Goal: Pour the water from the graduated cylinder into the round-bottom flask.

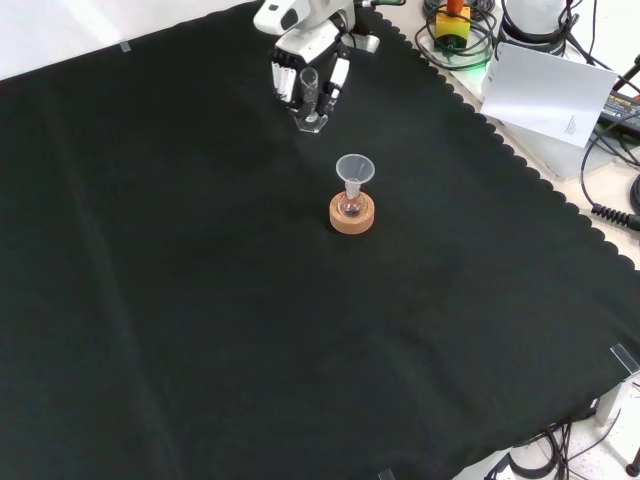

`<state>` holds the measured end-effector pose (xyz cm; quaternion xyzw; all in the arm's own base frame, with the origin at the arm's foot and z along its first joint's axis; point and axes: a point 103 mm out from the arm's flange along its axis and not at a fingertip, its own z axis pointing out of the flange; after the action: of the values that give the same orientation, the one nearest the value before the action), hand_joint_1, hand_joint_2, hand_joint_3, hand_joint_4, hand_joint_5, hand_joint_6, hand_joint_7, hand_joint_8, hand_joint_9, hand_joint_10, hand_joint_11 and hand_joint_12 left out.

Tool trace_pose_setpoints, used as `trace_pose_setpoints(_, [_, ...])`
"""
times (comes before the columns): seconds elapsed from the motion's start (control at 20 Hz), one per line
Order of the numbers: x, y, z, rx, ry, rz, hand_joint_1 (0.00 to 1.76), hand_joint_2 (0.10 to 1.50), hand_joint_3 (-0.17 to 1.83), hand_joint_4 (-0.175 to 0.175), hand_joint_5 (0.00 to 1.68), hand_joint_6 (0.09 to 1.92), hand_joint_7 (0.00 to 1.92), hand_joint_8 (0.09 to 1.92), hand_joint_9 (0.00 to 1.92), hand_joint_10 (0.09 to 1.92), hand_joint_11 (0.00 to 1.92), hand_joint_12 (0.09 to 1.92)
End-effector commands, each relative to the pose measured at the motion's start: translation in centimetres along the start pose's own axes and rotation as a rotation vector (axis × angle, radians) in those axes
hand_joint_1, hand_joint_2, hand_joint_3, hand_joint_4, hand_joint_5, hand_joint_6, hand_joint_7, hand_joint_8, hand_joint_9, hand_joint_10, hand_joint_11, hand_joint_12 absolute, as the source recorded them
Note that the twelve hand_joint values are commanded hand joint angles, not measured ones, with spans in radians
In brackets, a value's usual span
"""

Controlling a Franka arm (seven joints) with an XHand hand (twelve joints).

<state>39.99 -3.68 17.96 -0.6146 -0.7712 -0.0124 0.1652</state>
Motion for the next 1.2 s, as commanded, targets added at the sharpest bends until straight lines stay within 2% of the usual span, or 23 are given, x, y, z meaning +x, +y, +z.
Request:
trace_pose_setpoints(0.05, [0.3,-2.7,1.0,0.057,-0.046,0.024,1.26,1.11,0.0,-0.175,0.97,1.0,1.01,0.99,1.42,0.12,1.17,0.86])
trace_pose_setpoints(0.35, [1.2,-3.4,1.6,0.155,-0.126,0.008,1.26,1.11,0.0,-0.175,0.97,1.0,1.01,0.99,1.42,0.12,1.17,0.86])
trace_pose_setpoints(0.7, [2.2,-2.6,2.3,0.278,-0.205,0.009,1.26,1.11,0.0,-0.175,0.97,1.0,1.01,0.99,1.42,0.11,1.17,0.85])
trace_pose_setpoints(1.2, [3.2,-1.6,2.0,0.399,-0.304,0.025,1.26,1.11,0.0,-0.175,0.97,1.01,1.0,1.0,1.42,0.11,1.16,0.85])
